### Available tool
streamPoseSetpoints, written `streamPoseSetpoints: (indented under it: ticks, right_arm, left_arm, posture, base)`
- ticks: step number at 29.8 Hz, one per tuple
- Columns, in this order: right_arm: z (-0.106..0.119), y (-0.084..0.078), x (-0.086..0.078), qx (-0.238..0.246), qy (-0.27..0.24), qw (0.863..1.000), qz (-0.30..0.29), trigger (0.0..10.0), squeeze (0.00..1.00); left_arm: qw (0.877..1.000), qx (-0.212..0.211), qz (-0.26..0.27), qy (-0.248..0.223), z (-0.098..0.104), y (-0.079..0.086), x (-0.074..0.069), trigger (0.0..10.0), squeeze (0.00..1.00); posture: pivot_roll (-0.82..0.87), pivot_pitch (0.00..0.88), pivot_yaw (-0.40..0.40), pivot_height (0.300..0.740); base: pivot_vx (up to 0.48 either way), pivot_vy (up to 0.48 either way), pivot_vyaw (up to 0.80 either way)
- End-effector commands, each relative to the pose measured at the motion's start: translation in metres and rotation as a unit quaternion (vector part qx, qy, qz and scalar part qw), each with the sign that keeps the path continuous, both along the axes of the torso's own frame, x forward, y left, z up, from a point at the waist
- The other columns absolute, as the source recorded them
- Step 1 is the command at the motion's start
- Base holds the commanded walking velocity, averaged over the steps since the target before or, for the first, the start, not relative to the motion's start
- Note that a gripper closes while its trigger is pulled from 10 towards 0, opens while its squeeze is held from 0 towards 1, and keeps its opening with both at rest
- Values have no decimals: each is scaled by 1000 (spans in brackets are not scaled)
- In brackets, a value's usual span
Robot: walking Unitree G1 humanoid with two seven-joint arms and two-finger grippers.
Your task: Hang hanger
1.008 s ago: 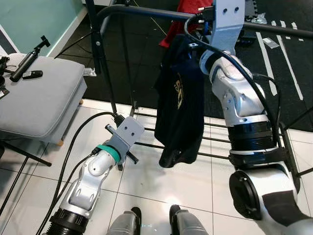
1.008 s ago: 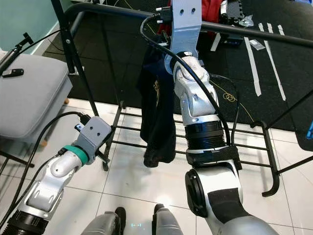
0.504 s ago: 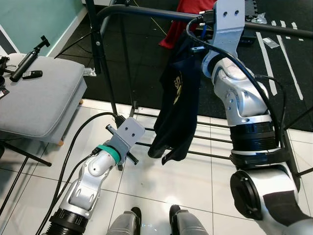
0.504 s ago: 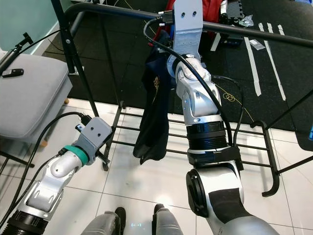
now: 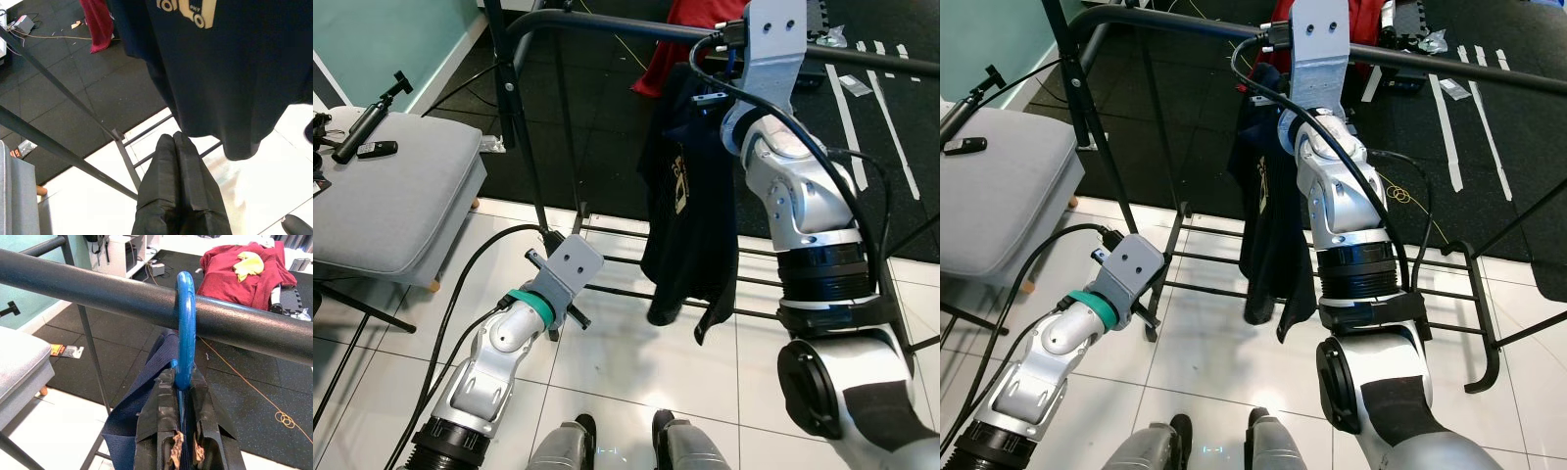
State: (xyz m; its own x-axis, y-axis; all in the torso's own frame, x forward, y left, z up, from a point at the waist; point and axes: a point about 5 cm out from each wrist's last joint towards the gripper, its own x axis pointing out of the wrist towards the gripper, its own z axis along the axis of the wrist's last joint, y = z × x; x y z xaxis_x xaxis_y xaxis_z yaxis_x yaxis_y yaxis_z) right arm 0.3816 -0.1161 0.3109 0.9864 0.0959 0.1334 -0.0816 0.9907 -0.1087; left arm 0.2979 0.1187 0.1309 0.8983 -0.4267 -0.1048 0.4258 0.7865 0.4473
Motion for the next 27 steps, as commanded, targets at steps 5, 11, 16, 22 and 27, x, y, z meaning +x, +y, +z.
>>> streamPoseSetpoints:
  ticks: [5, 11, 16, 22, 27]
  right_arm:
    - [0, -1, -2, -12, -1, 1000, -1, 0, 0]
    - [12, 13, -15, -56, -46, 997, 18, 0, 0]
    - [6, 37, -27, -73, -54, 995, 50, 0, 0]
    - [4, 43, -31, -74, -63, 994, 48, 0, 0]
    - [7, 39, -32, -76, -80, 994, 29, 0, 0]
  left_arm:
    - [1000, 4, -7, 1, -1, -1, -2, 10000, 0]
    - [1000, 3, -7, -1, 0, -3, -1, 10000, 0]
    - [1000, 2, -9, 0, -1, -4, -1, 10000, 0]
    - [1000, 2, -7, 0, 0, -3, -1, 10000, 0]
    - [1000, 3, -8, 0, 0, -3, -1, 10000, 0]
  posture:
    - [2, 158, 34, 740]
    - [-8, 162, 34, 740]
    - [-8, 163, 35, 740]
    - [-6, 165, 34, 740]
    - [-6, 166, 35, 740]
  base:
    - [0, 0, 0]
    - [0, 0, 0]
    - [0, 0, 0]
    - [0, 0, 0]
    - [0, 0, 0]
